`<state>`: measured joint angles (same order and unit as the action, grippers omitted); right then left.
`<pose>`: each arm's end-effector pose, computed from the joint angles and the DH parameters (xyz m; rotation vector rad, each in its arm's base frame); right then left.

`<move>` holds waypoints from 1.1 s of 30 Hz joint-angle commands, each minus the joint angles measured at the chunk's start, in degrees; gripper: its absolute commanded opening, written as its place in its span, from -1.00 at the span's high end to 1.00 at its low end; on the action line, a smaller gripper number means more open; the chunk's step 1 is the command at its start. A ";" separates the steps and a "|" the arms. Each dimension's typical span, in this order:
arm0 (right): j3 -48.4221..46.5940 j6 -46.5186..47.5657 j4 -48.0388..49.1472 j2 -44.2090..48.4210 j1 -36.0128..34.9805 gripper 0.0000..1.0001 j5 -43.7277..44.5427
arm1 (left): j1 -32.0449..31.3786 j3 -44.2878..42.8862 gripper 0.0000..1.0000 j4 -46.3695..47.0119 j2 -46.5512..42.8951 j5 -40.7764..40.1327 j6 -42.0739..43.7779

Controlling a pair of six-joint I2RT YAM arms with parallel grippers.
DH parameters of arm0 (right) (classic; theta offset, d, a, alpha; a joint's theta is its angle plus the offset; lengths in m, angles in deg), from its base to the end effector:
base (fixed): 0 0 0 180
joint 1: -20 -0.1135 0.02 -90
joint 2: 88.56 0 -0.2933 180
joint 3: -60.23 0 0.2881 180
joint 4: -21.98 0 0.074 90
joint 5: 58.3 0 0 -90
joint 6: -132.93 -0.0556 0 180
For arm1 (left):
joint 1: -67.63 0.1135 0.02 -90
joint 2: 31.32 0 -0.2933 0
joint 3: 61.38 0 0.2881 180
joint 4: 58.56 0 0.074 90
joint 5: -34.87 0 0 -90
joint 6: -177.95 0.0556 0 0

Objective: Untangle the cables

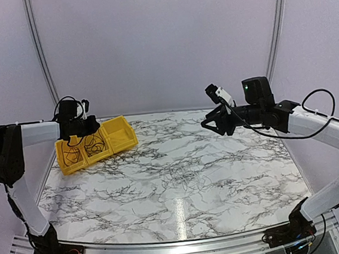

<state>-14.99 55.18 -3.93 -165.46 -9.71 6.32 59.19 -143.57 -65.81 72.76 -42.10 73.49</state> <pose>0.2936 0.1950 0.3332 -0.9921 1.8085 0.6428 0.4637 -0.0815 0.2282 0.0303 2.1003 -0.4790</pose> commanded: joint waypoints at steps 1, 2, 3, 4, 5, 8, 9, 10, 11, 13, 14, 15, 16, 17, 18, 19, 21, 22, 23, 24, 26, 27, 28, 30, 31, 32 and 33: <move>0.14 0.06 1.04 1.19 0.37 0.11 -0.01 | 0.27 1.48 1.00 -7.17 -3.80 -3.18 1.62; 0.18 0.05 1.06 1.15 0.41 0.11 -0.07 | 0.27 1.26 1.00 -8.60 -3.80 -4.00 1.68; 0.18 -0.01 1.06 1.08 0.44 0.10 -0.16 | 0.27 0.67 1.00 -10.10 -3.56 -4.43 1.92; 0.18 -0.03 1.12 0.97 0.44 0.10 -0.24 | 0.27 -0.08 1.00 -11.85 -3.09 -4.92 2.23; 0.26 -0.10 1.14 0.97 0.42 0.10 -0.34 | 0.27 -0.97 1.00 -13.56 -2.54 -5.26 2.45; 0.27 -0.29 1.31 0.75 0.43 0.10 -0.54 | 0.27 -2.93 1.00 -16.88 -0.48 -5.81 2.31; 0.27 -0.30 1.36 0.71 0.41 0.10 -0.62 | 0.27 -3.51 1.00 -17.76 0.37 -5.83 2.21; 0.27 -0.30 1.33 0.64 0.39 0.10 -0.63 | 0.27 -4.35 1.00 -18.84 1.26 -6.03 2.07; 0.27 -0.31 1.38 0.57 0.41 0.10 -0.66 | 0.27 -5.36 1.00 -19.97 2.30 -6.33 1.89; 0.27 -0.29 1.33 0.61 0.37 0.10 -0.64 | 0.27 -7.02 1.00 -21.55 4.07 -6.71 1.60; 0.27 -0.30 1.32 0.68 0.40 0.10 -0.56 | 0.27 -7.59 1.00 -21.80 4.71 -6.86 1.46; 0.38 -0.25 1.23 0.77 0.38 0.10 -0.48 | 0.27 -8.05 1.00 -21.78 5.22 -6.88 1.41; 0.55 -0.17 1.19 0.94 0.42 0.10 -0.41 | 0.27 -8.49 1.00 -21.81 5.79 -6.84 1.37; 0.75 -0.13 1.23 1.15 0.45 0.10 -0.33 | 0.27 -8.90 1.00 -21.82 6.32 -6.81 1.30; 1.06 -0.05 1.16 1.34 0.45 0.10 -0.24 | 0.27 -9.40 1.00 -21.90 6.88 -6.67 1.31; 1.32 -0.04 1.16 1.51 0.48 0.10 -0.20 | 0.27 -10.02 1.00 -21.91 7.42 -6.46 1.29; 1.77 -0.03 1.08 1.89 0.46 0.10 -0.18 | 0.27 -10.80 1.00 -22.00 8.44 -6.16 1.28; 1.91 -0.08 1.05 1.97 0.45 0.10 -0.14 | 0.27 -11.12 1.00 -22.16 8.89 -6.18 1.28; 1.98 -0.12 1.06 2.08 0.45 0.10 -0.24 | 0.27 -11.47 1.00 -22.24 9.35 -6.12 1.33; 2.02 -0.12 1.12 2.11 0.45 0.10 -0.27 | 0.27 -11.70 1.00 -22.41 9.80 -5.91 1.34; 2.03 -0.12 1.19 2.19 0.45 0.10 -0.28 | 0.27 -11.98 1.00 -22.53 10.16 -5.49 1.15; 2.09 -0.03 1.23 2.20 0.50 0.10 -0.28 | 0.27 -12.12 0.99 -22.65 10.24 -5.26 1.00; 2.11 -0.03 1.19 2.24 0.45 0.10 -0.27 | 0.27 -12.36 0.97 -23.12 10.18 -5.03 0.86; 2.24 -0.03 1.36 2.40 0.45 0.10 -0.25 | 0.27 -13.49 0.80 -24.63 9.74 -5.02 0.67; 2.35 -0.11 1.33 2.52 0.45 0.10 -0.22 | 0.27 -13.99 0.75 -25.36 9.30 -5.28 0.64; 2.57 -0.12 1.32 2.61 0.51 0.10 -0.25 | 0.27 -14.36 0.70 -26.03 8.51 -5.66 0.65; 2.70 -0.10 1.37 2.70 0.46 0.10 -0.34 | 0.27 -14.57 0.64 -26.63 7.66 -6.14 0.81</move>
<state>-12.63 55.16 -3.76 -164.61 -9.65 6.29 59.19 -155.44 -88.32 82.35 -47.67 74.49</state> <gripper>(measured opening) 0.451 0.131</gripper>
